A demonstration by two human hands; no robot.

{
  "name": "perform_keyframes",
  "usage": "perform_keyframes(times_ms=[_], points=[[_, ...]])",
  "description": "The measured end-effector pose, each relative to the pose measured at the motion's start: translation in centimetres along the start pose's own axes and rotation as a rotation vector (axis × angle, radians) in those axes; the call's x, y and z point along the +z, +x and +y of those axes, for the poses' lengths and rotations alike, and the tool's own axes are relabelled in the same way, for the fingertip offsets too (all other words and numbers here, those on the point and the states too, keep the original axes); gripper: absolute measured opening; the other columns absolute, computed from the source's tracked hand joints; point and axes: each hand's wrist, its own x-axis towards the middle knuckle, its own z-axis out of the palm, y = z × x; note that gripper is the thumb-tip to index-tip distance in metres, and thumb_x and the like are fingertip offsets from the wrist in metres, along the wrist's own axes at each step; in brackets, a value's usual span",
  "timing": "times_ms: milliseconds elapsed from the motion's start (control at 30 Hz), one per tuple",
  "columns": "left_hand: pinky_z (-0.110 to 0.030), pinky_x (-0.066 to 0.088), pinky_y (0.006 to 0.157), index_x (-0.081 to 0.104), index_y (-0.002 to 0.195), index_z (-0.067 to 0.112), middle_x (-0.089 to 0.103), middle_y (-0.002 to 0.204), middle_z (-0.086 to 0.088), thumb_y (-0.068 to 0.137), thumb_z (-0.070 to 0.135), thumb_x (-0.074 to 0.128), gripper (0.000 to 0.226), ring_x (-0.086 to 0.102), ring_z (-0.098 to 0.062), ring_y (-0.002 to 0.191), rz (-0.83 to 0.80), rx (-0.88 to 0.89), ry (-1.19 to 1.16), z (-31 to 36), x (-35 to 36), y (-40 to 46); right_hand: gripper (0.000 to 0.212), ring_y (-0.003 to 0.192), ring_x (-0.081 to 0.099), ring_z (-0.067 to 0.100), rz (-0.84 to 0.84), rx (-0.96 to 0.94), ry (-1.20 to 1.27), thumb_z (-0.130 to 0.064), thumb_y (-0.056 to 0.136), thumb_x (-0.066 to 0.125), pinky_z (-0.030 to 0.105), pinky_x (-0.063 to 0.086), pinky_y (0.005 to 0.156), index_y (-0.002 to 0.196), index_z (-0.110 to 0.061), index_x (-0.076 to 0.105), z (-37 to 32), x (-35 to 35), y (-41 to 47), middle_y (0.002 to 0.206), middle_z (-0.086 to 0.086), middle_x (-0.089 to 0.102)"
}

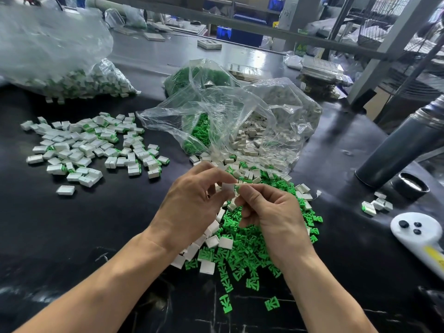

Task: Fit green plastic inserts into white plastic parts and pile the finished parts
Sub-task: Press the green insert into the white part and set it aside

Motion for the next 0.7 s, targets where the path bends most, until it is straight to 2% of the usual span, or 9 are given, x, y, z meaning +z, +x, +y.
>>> perform_keyframes(times_ms=[167, 267, 367, 467, 700], points=[[-0.022, 0.051, 0.069, 0.073, 0.101, 0.037, 0.061, 0.100, 0.017, 0.092, 0.026, 0.075, 0.015, 0.063, -0.010, 0.080, -0.053, 0.021, 0.021, -0.3, -0.1, 0.0, 0.013, 0.051, 0.056, 0.013, -0.027, 0.005, -0.112, -0.016, 0.092, 0.075, 0.024, 0.050, 0.045, 0.084, -0.005, 0.077, -0.3, -0.4, 0.0, 0.068, 0.006, 0.069], [-0.028, 0.055, 0.071, 0.075, 0.100, 0.030, 0.063, 0.100, 0.014, 0.092, 0.017, 0.075, 0.016, 0.066, -0.010, 0.083, -0.082, 0.058, -0.014, -0.5, -0.3, 0.2, 0.014, 0.048, 0.055, 0.012, -0.043, 0.017, -0.140, -0.015, 0.093, 0.075, 0.023, 0.049, 0.043, 0.081, -0.009, 0.077, -0.5, -0.3, -0.1, 0.065, 0.004, 0.068], [-0.020, 0.052, 0.070, 0.078, 0.098, 0.026, 0.062, 0.094, 0.013, 0.088, 0.007, 0.078, 0.021, 0.067, -0.010, 0.082, -0.052, 0.061, -0.030, -0.5, -0.2, 0.2, 0.016, 0.047, 0.053, 0.013, -0.016, 0.014, -0.110, -0.013, 0.093, 0.075, 0.024, 0.048, 0.042, 0.078, -0.008, 0.076, -0.5, 0.0, -0.2, 0.064, 0.005, 0.067], [-0.007, 0.043, 0.068, 0.078, 0.096, 0.025, 0.059, 0.087, 0.016, 0.084, 0.008, 0.082, 0.022, 0.064, -0.007, 0.078, 0.014, 0.055, -0.005, 0.0, 0.0, 0.1, 0.016, 0.049, 0.052, 0.014, 0.029, -0.004, -0.074, -0.012, 0.094, 0.074, 0.027, 0.049, 0.043, 0.078, -0.008, 0.075, -0.5, 0.4, -0.4, 0.063, 0.005, 0.066], [-0.009, 0.045, 0.068, 0.077, 0.094, 0.021, 0.058, 0.083, 0.019, 0.083, 0.010, 0.083, 0.016, 0.063, -0.004, 0.077, 0.058, 0.057, 0.035, 0.6, 0.5, -0.1, 0.015, 0.050, 0.052, 0.013, 0.106, 0.004, -0.027, -0.010, 0.095, 0.073, 0.025, 0.048, 0.043, 0.080, -0.005, 0.074, -0.3, 1.2, -0.7, 0.062, 0.004, 0.064]])
